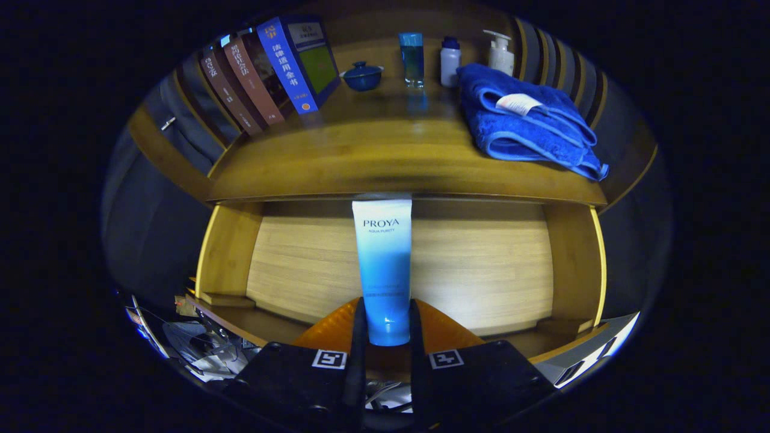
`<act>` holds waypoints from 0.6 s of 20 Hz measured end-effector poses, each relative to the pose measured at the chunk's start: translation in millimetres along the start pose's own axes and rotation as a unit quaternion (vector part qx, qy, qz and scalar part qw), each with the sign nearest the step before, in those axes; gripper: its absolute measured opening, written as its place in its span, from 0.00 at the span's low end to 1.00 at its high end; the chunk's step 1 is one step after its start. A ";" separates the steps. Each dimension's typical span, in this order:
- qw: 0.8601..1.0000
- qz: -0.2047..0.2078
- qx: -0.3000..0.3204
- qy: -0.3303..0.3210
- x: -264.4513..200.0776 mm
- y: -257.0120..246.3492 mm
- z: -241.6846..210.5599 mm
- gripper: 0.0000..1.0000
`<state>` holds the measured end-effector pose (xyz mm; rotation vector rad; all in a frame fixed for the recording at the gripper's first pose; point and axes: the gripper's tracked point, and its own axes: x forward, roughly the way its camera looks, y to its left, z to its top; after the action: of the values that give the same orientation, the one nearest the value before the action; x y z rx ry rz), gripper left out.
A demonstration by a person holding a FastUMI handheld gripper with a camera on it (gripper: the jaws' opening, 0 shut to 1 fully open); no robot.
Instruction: Pull open the drawer, take out the items inside it, and place them on the countertop above the cabinet.
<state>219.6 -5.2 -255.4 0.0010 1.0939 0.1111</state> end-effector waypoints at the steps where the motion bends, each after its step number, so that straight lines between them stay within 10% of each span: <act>1: 1.000 0.003 0.003 0.000 -4.9 0.5 2.9 0.35; 12: 1.000 0.014 0.001 -0.015 -25.1 7.6 14.6 0.35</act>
<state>220.5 0.9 -226.0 0.0198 1.0650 0.1338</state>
